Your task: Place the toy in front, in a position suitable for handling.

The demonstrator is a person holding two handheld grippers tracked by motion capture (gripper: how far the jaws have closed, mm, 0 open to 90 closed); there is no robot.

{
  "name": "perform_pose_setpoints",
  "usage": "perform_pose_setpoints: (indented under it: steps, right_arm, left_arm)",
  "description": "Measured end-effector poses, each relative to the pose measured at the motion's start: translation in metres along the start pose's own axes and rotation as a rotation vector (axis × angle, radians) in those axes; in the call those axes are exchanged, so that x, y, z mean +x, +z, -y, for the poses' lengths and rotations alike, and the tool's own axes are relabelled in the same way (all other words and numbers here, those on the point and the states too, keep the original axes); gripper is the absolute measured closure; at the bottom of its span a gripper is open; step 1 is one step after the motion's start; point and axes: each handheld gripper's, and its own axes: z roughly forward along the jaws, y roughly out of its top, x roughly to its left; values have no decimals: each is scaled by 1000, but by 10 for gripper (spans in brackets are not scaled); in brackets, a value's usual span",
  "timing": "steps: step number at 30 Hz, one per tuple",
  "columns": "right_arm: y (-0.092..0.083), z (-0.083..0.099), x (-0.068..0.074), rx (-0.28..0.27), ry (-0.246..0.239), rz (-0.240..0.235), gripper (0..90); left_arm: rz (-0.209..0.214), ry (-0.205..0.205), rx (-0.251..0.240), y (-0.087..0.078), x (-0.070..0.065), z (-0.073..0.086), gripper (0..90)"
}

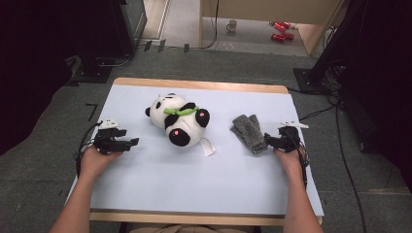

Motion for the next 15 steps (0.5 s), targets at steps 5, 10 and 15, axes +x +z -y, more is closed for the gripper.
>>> perform_pose_setpoints:
  steps: [5, 10, 15]
  right_arm:
    - [-5, -3, -1, -13, -14, 23, 252]
    - [-11, -12, 2, -7, -2, 3, 232]
    - [-16, -17, 6, -16, 3, -41, 275]
  left_arm:
    - [22, 36, -38, -3, -5, -10, 380]
    - [79, 26, -29, -2, -6, -22, 370]
    - [77, 34, -54, -7, -11, -31, 377]
